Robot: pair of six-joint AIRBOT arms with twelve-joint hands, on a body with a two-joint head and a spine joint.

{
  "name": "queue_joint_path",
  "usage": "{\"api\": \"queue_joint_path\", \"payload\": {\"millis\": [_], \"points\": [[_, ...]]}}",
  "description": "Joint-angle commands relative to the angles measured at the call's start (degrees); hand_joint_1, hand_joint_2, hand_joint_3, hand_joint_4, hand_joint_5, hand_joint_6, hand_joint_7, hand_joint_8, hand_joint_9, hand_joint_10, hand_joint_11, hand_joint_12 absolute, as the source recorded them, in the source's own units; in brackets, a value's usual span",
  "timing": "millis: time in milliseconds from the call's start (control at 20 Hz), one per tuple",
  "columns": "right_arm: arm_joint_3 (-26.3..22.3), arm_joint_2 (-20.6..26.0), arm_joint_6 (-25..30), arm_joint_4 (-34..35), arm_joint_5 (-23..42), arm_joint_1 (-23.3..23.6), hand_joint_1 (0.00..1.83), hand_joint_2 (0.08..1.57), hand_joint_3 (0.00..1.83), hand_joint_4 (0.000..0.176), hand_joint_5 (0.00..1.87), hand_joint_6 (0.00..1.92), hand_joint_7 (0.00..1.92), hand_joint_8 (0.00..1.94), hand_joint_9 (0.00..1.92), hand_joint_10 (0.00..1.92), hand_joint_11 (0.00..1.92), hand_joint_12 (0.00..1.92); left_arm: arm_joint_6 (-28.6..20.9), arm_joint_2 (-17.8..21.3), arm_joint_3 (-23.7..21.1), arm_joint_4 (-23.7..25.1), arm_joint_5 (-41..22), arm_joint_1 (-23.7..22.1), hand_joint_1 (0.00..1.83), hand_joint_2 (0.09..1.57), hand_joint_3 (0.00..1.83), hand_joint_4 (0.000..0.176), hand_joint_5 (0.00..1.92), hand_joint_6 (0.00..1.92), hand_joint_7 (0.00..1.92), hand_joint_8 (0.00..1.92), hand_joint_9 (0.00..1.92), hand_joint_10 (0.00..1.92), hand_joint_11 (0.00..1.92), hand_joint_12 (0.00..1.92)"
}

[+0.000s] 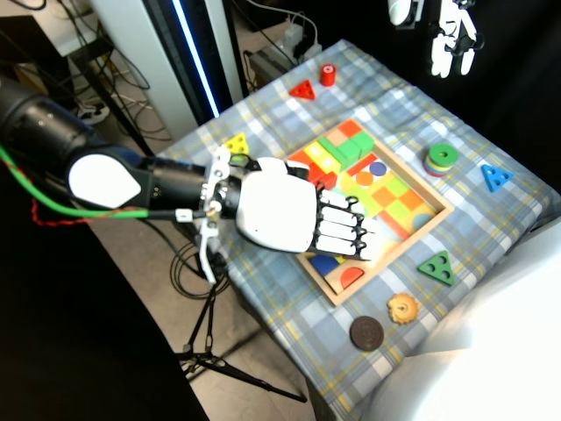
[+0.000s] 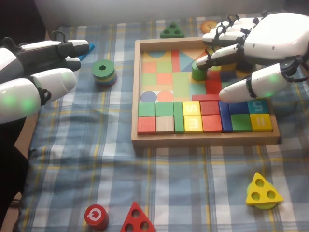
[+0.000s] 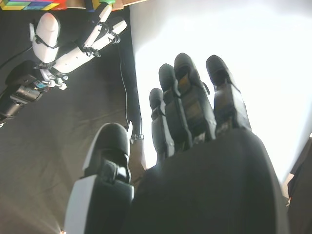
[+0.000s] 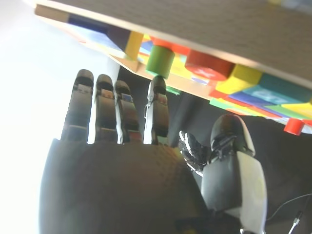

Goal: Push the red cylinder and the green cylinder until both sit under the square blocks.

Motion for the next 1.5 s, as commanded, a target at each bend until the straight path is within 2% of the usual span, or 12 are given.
{"api": "queue_joint_path", "payload": {"millis": [0, 100, 200, 500, 650, 750, 850, 1100, 1150, 1450], "points": [[-0.1, -0.4, 0.7, 0.5, 3.3, 0.0, 0.0, 1.11, 0.0, 0.176, 0.3, 0.0, 0.0, 0.0, 0.0, 0.0, 0.0, 0.0, -0.5, 0.0, 0.4, 0.4, -6.4, -0.6, 0.21, 1.44, 0.0, 0.122, 0.39, 0.0, 0.54, 0.0, 0.5, 0.0, 0.0, 0.5], [-0.1, -0.3, 3.6, -2.1, 3.3, 0.0, 0.0, 1.09, 0.0, 0.176, 0.3, 0.0, 0.0, 0.0, 0.0, 0.0, 0.0, 0.0, -0.5, 0.0, 0.4, 0.4, -6.4, -0.6, 0.23, 1.43, 0.0, 0.123, 0.4, 0.0, 0.55, 0.0, 0.51, 0.01, 0.0, 0.51], [-0.5, 0.0, 4.2, -2.8, 3.3, 0.0, 0.0, 1.09, 0.0, 0.176, 0.29, 0.0, 0.0, 0.0, 0.0, 0.0, 0.0, 0.0, -0.6, 0.0, 0.4, 0.4, -6.4, -0.6, 0.21, 1.43, 0.0, 0.125, 0.4, 0.0, 0.55, 0.0, 0.51, 0.0, 0.0, 0.52], [-2.6, 2.8, 4.6, -4.5, 3.3, 0.0, 0.0, 1.09, 0.0, 0.176, 0.28, 0.01, 0.0, 0.0, 0.0, 0.0, 0.0, 0.0, -1.0, 0.0, 0.5, 0.4, -6.3, -0.6, 0.23, 1.43, 0.0, 0.125, 0.4, 0.0, 0.53, 0.0, 0.5, 0.0, 0.0, 0.46], [-3.5, 4.3, 5.1, -5.2, 3.3, -0.1, 0.0, 1.07, 0.0, 0.176, 0.29, 0.01, 0.0, 0.0, 0.0, 0.0, 0.0, 0.0, -1.0, 0.0, 0.5, 0.4, -6.2, -0.6, 0.23, 1.43, 0.0, 0.117, 0.4, 0.0, 0.54, 0.0, 0.51, 0.0, 0.0, 0.44], [-4.1, 5.2, 5.2, -5.4, 3.3, -0.1, 0.0, 1.07, 0.0, 0.176, 0.29, 0.01, 0.0, 0.0, 0.0, 0.0, 0.0, 0.0, -1.0, 0.0, 0.5, 0.4, -6.1, -0.6, 0.22, 1.43, 0.0, 0.117, 0.4, 0.0, 0.53, 0.0, 0.5, 0.0, 0.0, 0.43], [-4.6, 5.8, 5.2, -5.7, 3.3, -0.1, 0.0, 1.07, 0.0, 0.176, 0.29, 0.01, 0.0, 0.0, 0.0, 0.0, 0.0, 0.0, -1.0, -0.2, 0.6, 0.4, -6.1, -0.6, 0.22, 1.43, 0.0, 0.125, 0.4, 0.0, 0.54, 0.0, 0.51, 0.01, 0.0, 0.42], [-6.0, 6.8, 6.0, -6.8, 4.0, -0.4, 0.0, 1.05, 0.0, 0.176, 0.29, 0.0, 0.0, 0.0, 0.0, 0.0, 0.0, 0.0, -1.0, -0.3, 0.7, 0.4, -6.0, -0.6, 0.23, 1.43, 0.0, 0.127, 0.4, 0.0, 0.53, 0.0, 0.52, 0.0, 0.0, 0.39], [-6.4, 7.4, 6.5, -7.3, 4.2, -0.8, 0.0, 1.03, 0.0, 0.176, 0.3, 0.0, 0.0, 0.0, 0.0, 0.0, 0.0, 0.0, -1.1, -0.3, 0.7, 0.4, -5.9, -0.6, 0.19, 1.43, 0.0, 0.141, 0.38, 0.0, 0.52, 0.0, 0.51, 0.0, 0.0, 0.3], [-7.4, 9.1, 8.6, -8.8, 4.4, -2.0, 0.0, 1.03, 0.0, 0.176, 0.29, 0.0, 0.0, 0.0, 0.0, 0.0, 0.0, 0.0, -1.2, -0.3, 0.7, 0.4, -5.8, -0.5, 0.2, 1.43, 0.0, 0.134, 0.39, 0.0, 0.52, 0.0, 0.51, 0.0, 0.0, 0.32]]}}
